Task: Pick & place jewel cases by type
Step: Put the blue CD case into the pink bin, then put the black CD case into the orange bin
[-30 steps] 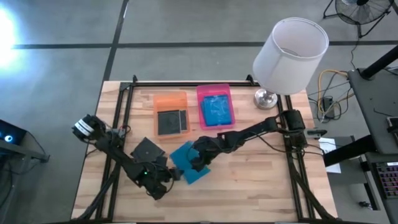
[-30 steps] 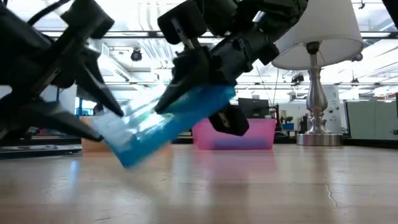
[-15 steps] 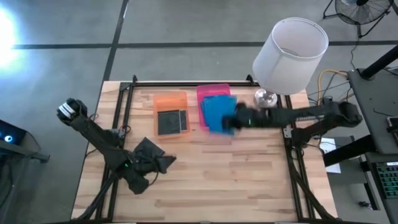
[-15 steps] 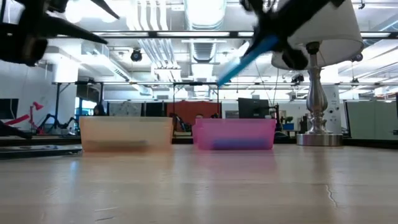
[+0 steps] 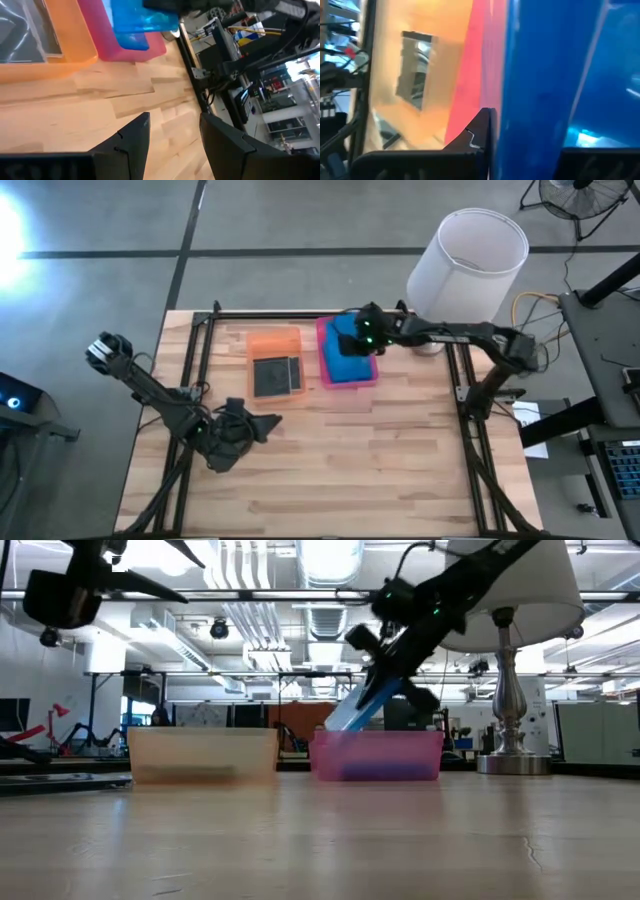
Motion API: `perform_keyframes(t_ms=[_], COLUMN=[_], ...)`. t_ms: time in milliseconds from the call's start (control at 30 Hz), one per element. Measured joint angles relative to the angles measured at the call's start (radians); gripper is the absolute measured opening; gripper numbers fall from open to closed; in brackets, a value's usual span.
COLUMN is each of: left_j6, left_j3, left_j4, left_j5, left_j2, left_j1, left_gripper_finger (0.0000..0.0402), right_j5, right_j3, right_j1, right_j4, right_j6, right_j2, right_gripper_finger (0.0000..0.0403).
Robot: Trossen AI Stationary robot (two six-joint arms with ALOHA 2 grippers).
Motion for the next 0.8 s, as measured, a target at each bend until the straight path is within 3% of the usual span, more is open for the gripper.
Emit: perform_keyframes(t_ms=[200,433,700,800], left_j6=[-0.001,-0.038,-0.167,-0.230], left_j3=[0.000,0.000,0.000,0.000], left_j4=[-0.060,-0.208,-0.514,-0.637], left_j5=[0.051,0.082,0.321,0.436], left_j2=[-0.046,-0.082,-0.138,-0.139], left_j1=[0.000,0.001,0.003,0.009], left_gripper_finger=[0.0155,0.0155,0.0155,0.0155], right_j5=[-0.030,0.029,0.139,0.051], right_j3=[0.150,0.233,0.219,0.211], right_j1=[-0.008,-0.011,0.012,0.061], right_j4=[-0.090,-0.378,-0.589,-0.572], right_j6=[-0.085,-0.204,-0.359,-0.423], right_j2=[0.119,0.143,0.025,-0.051], right_gripper_finger=[0.0028,0.0140,0.0230,0.0242])
